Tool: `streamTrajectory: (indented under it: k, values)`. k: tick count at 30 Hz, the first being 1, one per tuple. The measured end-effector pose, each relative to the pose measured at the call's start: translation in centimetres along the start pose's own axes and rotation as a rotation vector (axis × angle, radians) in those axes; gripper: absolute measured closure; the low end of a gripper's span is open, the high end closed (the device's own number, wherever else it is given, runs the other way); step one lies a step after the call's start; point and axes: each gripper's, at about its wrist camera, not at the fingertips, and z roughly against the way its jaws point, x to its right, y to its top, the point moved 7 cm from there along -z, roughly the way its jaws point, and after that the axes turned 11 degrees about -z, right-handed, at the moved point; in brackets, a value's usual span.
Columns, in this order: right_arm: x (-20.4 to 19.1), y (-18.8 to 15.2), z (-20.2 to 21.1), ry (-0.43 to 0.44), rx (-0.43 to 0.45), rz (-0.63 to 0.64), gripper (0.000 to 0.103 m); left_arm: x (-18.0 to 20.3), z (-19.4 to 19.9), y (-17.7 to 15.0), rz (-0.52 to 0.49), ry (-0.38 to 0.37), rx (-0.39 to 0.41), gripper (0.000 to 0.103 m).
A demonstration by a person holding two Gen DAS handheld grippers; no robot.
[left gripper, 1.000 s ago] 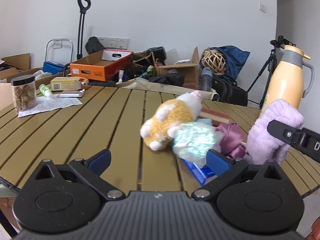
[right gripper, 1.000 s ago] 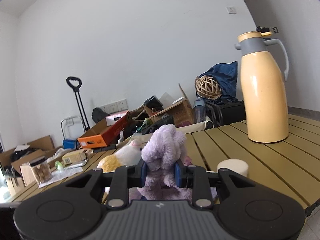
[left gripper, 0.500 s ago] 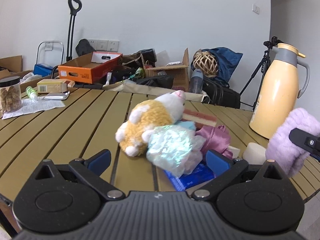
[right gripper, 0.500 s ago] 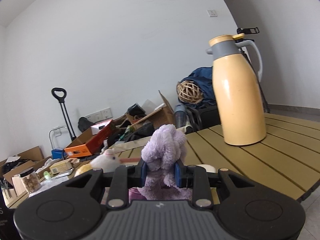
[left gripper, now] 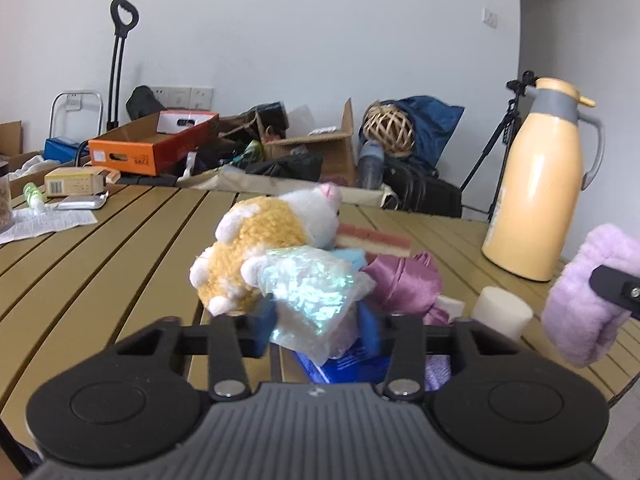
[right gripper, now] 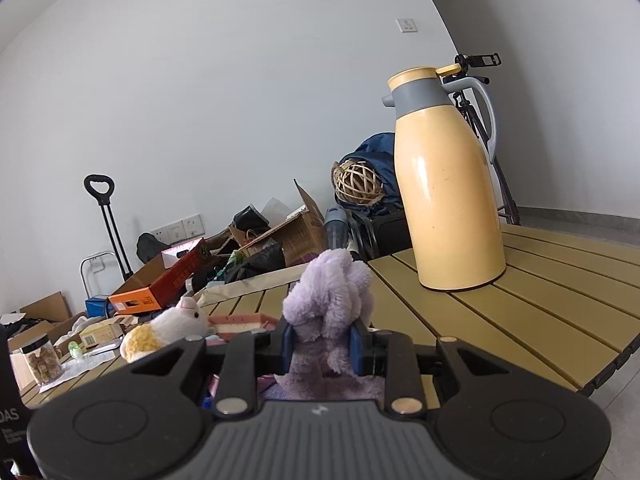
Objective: Collect trash
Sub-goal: 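Lift the lavender towel with the right gripper while the left gripper grasps the clear plastic bag, then carry the towel and plastic bag in both grippers down toward the black bin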
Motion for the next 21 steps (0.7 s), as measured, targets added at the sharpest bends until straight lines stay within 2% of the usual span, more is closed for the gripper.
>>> streamTrajectory:
  k: [3, 14, 21]
  values:
    - [-0.1, 0.0, 0.0, 0.000, 0.000, 0.001, 0.077, 0.1, 0.2, 0.1, -0.006, -0.005, 0.001, 0.067]
    - [-0.7, 0.1, 0.4, 0.019, -0.005, 0.012, 0.077, 1.5, 3.1, 0.6, -0.045, -0.041, 0.027, 0.067]
    - [-2.0, 0.2, 1.5, 0.043, -0.016, 0.046, 0.077, 0.8, 5.5, 1.6, -0.013, -0.074, 0.059, 0.067]
